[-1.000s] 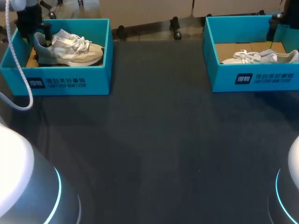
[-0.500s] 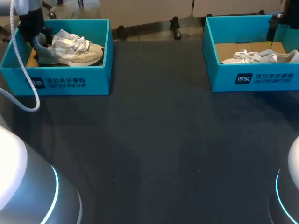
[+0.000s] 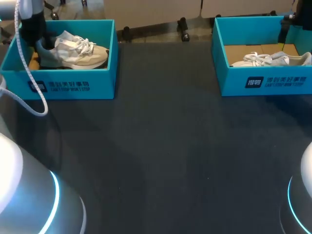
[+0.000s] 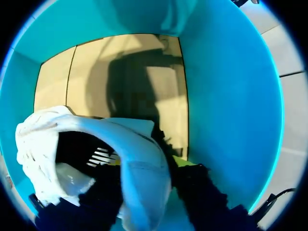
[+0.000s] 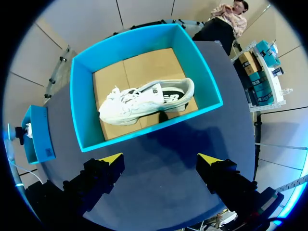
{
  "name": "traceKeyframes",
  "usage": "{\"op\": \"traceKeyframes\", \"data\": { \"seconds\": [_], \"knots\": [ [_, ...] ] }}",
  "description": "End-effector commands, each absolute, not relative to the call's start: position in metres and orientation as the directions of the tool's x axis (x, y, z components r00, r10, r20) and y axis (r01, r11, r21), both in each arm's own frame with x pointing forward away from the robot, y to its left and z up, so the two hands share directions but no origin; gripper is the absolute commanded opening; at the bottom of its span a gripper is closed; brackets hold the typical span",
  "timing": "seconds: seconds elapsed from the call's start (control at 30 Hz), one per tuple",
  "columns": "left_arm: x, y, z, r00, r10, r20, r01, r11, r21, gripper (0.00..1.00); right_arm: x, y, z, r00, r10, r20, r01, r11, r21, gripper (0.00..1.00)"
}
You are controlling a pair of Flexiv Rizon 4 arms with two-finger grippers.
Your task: Take the shoe out of the shoebox, open the shoe tongue, remove and reinsert the insole, then place the shoe into the shoebox
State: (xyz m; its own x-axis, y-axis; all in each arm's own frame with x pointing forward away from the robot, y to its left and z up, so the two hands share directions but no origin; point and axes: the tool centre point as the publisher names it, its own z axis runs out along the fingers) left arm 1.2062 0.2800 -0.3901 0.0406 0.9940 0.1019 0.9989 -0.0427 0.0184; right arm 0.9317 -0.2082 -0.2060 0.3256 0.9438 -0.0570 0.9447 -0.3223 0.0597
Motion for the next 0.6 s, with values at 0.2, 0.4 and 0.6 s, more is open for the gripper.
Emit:
{"op": "traceKeyframes", "data": {
  "seconds": [0.2,0.4,0.6],
  "knots": [
    [1.214,0.275,-0.397,0.040,0.995,0.093,0.999,-0.039,-0.009,0.00,0.931,-0.208,-0.206,0.326,0.944,-0.056,0.945,-0.323,0.061,1.00],
    [1.214,0.279,-0.382,0.032,0.998,0.061,0.999,-0.032,-0.006,0.00,0.931,-0.208,-0.206,0.326,0.944,-0.056,0.945,-0.323,0.061,1.00],
    [1.217,0.286,-0.363,0.019,0.999,0.040,1.000,-0.019,0.022,0.00,0.931,-0.208,-0.206,0.326,0.944,-0.056,0.945,-0.323,0.061,1.00]
  ]
}}
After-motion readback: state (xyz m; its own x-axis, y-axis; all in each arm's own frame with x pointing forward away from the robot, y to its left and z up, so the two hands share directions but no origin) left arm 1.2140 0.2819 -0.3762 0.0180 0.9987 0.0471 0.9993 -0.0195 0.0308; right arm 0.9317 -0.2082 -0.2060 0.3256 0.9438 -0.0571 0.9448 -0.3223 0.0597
